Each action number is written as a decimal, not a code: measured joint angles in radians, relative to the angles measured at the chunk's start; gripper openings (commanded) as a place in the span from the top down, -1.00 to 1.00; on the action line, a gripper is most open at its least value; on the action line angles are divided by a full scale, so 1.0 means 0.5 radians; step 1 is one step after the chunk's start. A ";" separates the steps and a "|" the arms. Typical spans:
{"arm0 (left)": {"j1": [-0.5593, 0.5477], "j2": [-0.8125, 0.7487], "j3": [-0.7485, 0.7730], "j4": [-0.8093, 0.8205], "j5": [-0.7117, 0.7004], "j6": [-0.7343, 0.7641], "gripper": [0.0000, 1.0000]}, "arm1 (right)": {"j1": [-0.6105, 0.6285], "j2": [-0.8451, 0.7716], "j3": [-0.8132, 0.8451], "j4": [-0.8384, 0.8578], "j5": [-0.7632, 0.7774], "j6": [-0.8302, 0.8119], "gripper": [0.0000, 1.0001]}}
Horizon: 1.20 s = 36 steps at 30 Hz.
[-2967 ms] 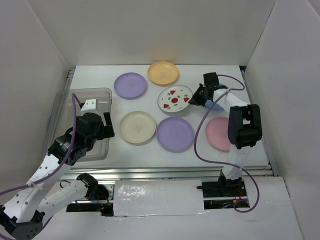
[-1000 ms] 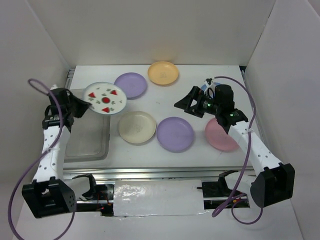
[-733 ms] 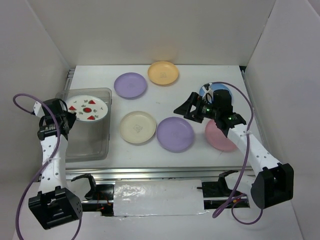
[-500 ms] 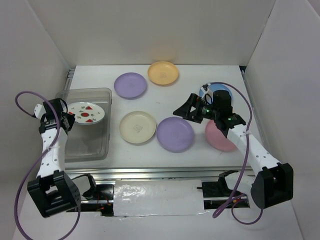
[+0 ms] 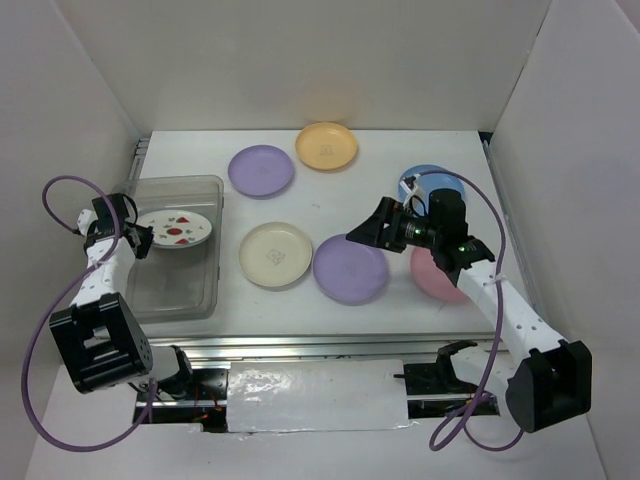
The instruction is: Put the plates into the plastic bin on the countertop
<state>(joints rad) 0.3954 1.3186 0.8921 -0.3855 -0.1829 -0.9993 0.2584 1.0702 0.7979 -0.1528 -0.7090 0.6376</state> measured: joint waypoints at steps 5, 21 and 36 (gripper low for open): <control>0.030 0.103 0.030 0.106 0.047 0.000 -0.08 | 0.043 0.000 -0.037 0.018 -0.004 0.000 -1.00; 0.033 0.161 0.357 -0.334 -0.107 0.002 -0.99 | 0.220 0.122 -0.012 -0.153 0.587 0.010 -1.00; -0.127 -0.657 0.446 -0.605 0.251 0.764 -0.99 | 0.125 0.413 -0.230 -0.366 1.542 0.325 -0.99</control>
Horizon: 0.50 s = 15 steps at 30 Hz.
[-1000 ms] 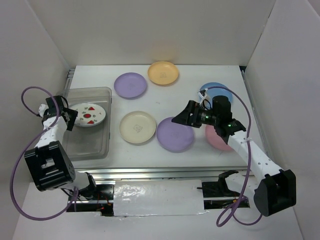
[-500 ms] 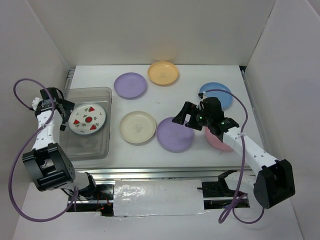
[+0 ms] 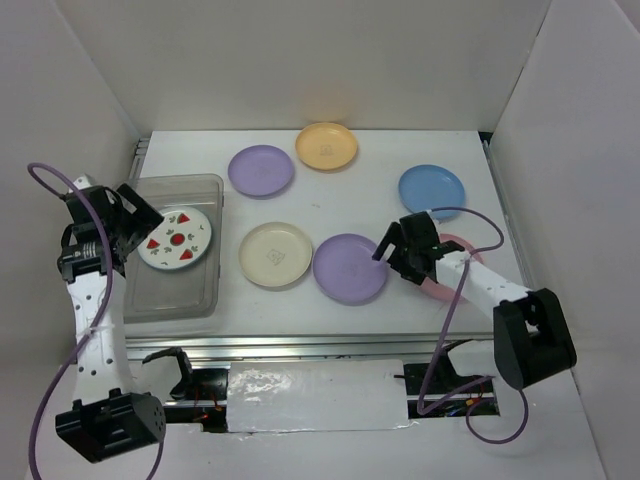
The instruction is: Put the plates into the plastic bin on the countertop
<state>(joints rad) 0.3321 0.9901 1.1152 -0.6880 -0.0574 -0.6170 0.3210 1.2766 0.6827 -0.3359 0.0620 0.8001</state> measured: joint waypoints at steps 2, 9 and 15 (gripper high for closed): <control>-0.002 -0.053 -0.060 -0.028 0.043 0.057 -0.99 | 0.002 0.101 -0.018 0.002 0.015 0.011 -0.89; -0.028 -0.084 -0.127 -0.105 0.185 0.166 -0.99 | 0.018 0.299 -0.035 0.150 -0.006 0.037 0.94; -0.129 -0.089 -0.127 -0.101 0.288 0.194 -0.99 | 0.112 0.170 -0.082 0.124 0.066 0.153 1.00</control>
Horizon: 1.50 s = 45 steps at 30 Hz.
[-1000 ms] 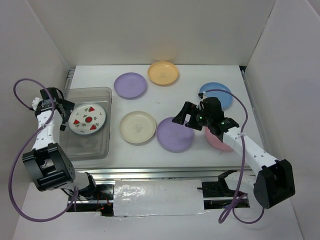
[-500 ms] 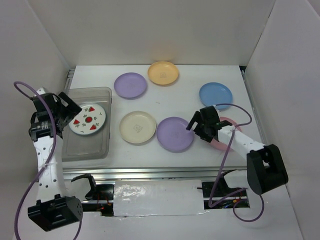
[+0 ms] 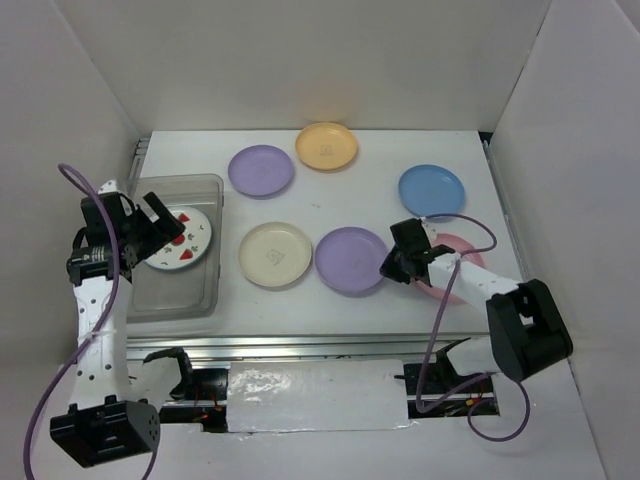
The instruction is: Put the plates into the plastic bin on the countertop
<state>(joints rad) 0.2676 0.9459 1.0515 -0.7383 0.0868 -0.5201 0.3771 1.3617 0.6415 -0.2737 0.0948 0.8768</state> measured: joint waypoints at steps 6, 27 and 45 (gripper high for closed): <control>-0.440 0.089 0.007 0.158 0.246 -0.025 -0.99 | 0.208 -0.498 0.111 -0.488 0.375 0.077 1.00; -1.543 1.083 0.530 0.625 0.411 -0.197 -0.23 | 0.688 -0.660 0.696 -0.801 0.416 -0.066 1.00; -1.453 1.089 0.605 0.407 0.224 -0.134 1.00 | 0.613 -0.661 0.622 -0.671 0.347 -0.065 -1.00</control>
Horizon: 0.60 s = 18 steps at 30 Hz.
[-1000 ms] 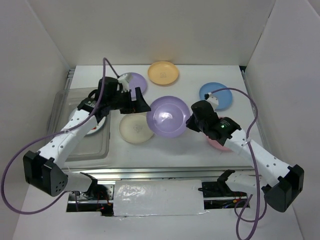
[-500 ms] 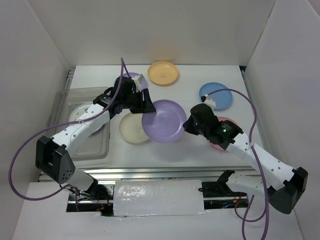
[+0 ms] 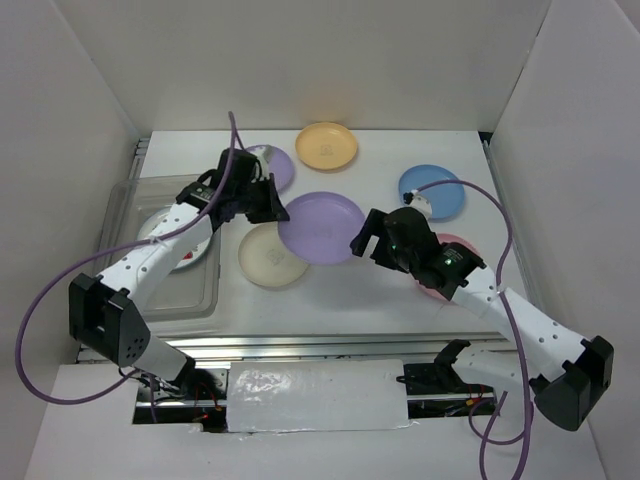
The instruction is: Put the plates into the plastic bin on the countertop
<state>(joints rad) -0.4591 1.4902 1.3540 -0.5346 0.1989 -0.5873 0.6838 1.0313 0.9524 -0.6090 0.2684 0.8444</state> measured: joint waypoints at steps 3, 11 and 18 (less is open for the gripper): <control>0.173 -0.045 -0.008 -0.058 -0.066 -0.095 1.00 | -0.059 -0.016 -0.077 0.105 -0.061 0.031 -1.00; 1.243 -0.422 -0.288 -0.097 -0.694 -0.407 1.00 | -0.178 -0.101 -0.220 0.191 -0.183 -0.024 -1.00; 1.674 -0.387 -0.441 -0.090 -0.885 -0.563 1.00 | -0.154 -0.030 -0.222 0.201 -0.271 -0.095 -1.00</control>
<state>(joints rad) 0.3779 1.2968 1.1336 -0.5797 -0.2436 -0.8688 0.6067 1.0164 0.8413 -0.5087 0.1329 0.7967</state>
